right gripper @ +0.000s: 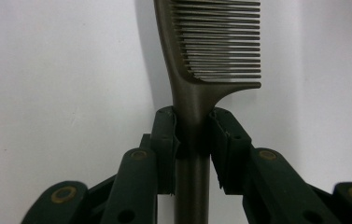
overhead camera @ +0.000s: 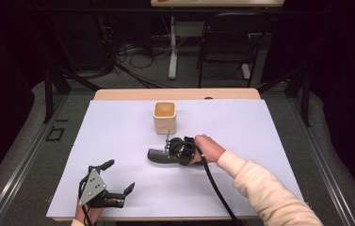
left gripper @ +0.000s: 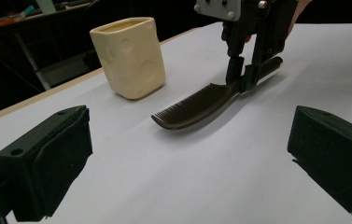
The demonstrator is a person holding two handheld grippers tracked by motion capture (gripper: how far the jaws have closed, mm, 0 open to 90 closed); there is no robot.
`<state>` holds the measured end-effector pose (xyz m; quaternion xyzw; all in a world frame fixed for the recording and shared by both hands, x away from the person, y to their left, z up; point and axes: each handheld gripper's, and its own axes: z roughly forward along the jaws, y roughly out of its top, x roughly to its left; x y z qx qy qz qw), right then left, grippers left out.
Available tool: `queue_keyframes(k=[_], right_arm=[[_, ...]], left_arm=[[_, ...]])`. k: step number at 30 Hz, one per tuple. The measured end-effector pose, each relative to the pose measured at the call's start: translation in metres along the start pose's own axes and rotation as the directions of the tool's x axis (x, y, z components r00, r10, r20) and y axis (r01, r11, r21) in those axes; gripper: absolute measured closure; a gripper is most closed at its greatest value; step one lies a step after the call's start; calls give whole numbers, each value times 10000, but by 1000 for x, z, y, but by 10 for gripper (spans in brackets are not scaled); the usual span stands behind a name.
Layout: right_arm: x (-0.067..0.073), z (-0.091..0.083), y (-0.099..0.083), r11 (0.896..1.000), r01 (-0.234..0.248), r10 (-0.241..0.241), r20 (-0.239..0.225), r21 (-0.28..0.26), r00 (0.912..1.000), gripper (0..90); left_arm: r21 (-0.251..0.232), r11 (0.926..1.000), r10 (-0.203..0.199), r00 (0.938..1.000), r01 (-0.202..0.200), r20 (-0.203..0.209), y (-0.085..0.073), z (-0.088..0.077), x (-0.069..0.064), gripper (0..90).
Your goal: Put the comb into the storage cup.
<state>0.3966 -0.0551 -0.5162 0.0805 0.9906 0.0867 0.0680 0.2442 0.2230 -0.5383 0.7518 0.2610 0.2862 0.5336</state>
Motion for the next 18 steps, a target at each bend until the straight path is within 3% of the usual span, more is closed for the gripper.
queue_keyframes(k=[10, 18], right_arm=[[-1, -13, -11, 9967, -282, 280, -44, -766, 9996, 724], [-1, -21, -18, 9872, -604, 584, -173, -1479, 9981, 724]], left_arm=[[23, 10000, 9, 10000, -9, -15, 0, 0, 0, 0], [57, 10000, -17, 10000, 17, -4, -1, 0, 0, 0]])
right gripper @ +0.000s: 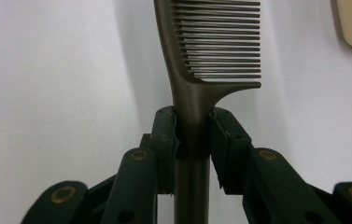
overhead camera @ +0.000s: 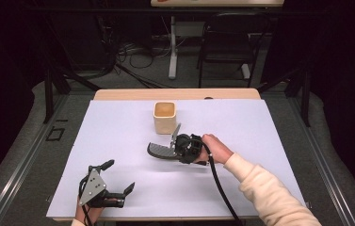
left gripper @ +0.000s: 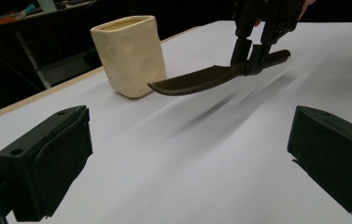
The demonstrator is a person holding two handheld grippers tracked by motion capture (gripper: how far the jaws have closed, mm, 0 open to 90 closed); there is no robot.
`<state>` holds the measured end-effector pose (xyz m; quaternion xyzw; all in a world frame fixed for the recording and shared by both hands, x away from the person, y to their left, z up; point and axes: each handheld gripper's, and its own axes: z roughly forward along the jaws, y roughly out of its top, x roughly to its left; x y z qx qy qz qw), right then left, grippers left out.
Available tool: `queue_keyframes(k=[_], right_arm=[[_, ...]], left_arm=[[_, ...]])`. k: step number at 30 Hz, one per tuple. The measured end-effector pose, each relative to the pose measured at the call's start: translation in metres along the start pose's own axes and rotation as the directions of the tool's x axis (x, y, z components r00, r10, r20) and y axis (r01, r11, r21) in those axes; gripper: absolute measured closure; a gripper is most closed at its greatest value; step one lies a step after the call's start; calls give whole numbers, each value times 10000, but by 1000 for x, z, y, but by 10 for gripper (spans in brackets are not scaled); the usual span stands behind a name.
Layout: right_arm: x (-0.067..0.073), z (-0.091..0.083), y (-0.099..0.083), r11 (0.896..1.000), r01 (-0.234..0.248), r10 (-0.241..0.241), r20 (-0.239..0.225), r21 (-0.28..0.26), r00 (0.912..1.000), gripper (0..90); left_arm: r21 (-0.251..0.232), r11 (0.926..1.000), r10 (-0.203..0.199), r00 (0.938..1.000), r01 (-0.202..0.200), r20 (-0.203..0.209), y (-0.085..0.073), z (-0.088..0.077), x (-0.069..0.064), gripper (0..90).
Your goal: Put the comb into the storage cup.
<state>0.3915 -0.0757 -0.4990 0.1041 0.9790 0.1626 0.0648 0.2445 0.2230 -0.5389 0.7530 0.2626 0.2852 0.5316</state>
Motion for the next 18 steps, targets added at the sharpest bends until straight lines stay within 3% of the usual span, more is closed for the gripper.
queue_keyframes(k=[11, 18], right_arm=[[-2, -9, -11, 9955, -500, 498, -46, -810, 9987, 725], [-3, -16, -22, 9847, -860, 864, -44, -1512, 9963, 725]], left_arm=[[-38, 10000, 8, 10000, -8, -29, 0, 0, 1, 0], [-92, 10000, 21, 10000, -21, -41, 0, 0, 0, 2]])
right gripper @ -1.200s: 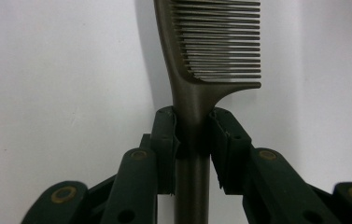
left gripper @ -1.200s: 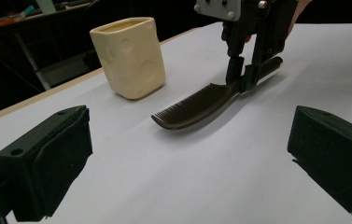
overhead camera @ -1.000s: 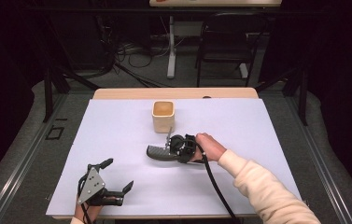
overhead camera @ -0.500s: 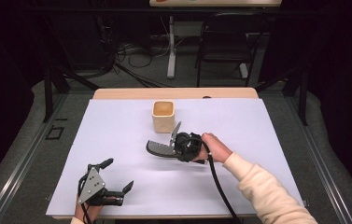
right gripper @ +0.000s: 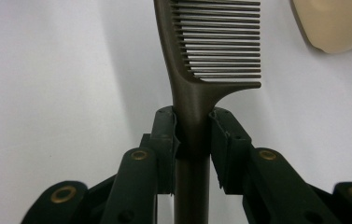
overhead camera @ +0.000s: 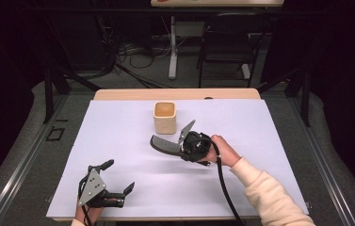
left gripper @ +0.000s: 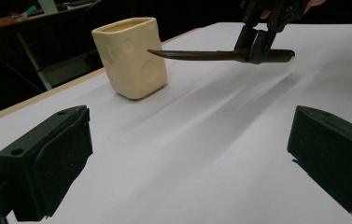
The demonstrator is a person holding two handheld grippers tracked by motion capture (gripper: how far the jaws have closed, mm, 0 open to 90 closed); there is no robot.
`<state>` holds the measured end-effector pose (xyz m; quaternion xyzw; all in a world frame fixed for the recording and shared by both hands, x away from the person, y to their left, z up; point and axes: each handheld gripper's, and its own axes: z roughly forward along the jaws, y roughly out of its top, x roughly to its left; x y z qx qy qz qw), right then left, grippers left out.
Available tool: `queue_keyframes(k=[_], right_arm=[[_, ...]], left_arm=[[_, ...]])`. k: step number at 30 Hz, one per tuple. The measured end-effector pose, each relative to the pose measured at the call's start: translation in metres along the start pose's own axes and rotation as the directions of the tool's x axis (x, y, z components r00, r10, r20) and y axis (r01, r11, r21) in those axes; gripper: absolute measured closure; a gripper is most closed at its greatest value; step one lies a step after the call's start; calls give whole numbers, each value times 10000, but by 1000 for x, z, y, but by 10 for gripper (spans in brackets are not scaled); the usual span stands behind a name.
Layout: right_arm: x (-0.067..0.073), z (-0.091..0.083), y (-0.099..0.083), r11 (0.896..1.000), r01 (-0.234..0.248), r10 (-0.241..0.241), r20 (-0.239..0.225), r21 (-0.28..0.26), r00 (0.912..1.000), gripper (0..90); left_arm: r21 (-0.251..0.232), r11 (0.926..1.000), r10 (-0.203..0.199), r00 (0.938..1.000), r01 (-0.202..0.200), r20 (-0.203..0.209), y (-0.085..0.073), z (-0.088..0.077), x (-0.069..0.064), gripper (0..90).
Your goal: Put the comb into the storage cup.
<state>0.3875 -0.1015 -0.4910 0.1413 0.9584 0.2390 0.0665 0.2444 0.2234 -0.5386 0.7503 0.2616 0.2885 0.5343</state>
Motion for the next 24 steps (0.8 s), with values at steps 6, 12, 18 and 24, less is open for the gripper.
queue_keyframes(k=[6, 12, 18, 24], right_arm=[[1, -6, -5, 9990, -170, 174, 99, -408, 9998, 724], [1, -10, -10, 9957, -358, 374, 169, -859, 9992, 724], [0, -12, -16, 9918, -485, 513, 201, -1182, 9985, 725], [1, -15, -21, 9873, -631, 675, 249, -1459, 9974, 725]], left_arm=[[22, 10000, -10, 10000, 10, -28, 0, 0, 0, 3], [24, 10000, -18, 10000, 18, -26, 0, 0, 0, 3], [1, 10000, -13, 10000, 13, -64, 0, 0, 1, 3], [2, 10000, -25, 10000, 25, -93, 0, 0, 0, 2]])
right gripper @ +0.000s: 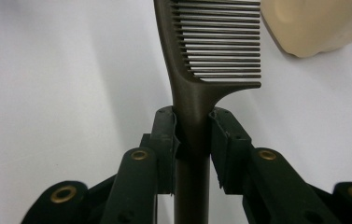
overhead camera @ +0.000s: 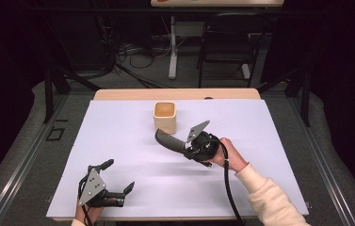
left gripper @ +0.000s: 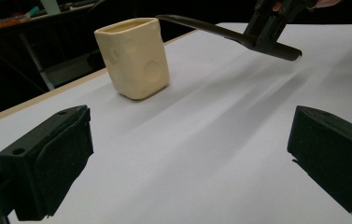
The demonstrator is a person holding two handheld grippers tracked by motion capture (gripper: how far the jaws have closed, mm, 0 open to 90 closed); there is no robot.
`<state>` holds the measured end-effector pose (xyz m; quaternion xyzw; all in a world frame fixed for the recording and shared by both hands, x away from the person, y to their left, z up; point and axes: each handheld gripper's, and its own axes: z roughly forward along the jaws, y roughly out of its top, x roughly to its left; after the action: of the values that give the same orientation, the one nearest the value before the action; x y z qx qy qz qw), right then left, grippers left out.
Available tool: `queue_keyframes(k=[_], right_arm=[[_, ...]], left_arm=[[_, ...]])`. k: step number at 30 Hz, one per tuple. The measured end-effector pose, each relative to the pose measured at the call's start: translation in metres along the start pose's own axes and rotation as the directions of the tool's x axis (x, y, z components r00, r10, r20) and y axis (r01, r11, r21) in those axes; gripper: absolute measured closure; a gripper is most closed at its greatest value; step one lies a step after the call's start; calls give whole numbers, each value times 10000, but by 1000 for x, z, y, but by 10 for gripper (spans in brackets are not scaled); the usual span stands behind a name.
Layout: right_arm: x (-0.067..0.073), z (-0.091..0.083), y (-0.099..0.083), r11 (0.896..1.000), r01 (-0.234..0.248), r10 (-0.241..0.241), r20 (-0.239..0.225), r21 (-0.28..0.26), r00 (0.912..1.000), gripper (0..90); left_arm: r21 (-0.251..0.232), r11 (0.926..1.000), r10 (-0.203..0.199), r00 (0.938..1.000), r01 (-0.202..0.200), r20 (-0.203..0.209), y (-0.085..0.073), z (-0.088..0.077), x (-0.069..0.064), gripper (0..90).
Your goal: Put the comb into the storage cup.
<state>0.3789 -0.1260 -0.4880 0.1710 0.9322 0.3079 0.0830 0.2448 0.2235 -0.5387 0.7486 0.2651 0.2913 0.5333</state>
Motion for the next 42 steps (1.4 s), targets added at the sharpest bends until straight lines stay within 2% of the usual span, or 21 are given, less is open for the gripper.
queue_keyframes(k=[10, 32, 42], right_arm=[[-3, -9, -6, 9990, -236, 244, 201, -382, 9995, 725], [-6, -28, -13, 9949, -374, 432, 610, -933, 9972, 725], [-8, -33, -14, 9947, -373, 437, 658, -954, 9969, 725]], left_arm=[[39, 10000, 53, 10000, -53, -10, 0, -1, 0, 3], [16, 10000, 56, 10000, -56, -81, 0, -2, 1, 3], [-66, 10000, -23, 10000, 23, -96, 0, -2, 2, 3]])
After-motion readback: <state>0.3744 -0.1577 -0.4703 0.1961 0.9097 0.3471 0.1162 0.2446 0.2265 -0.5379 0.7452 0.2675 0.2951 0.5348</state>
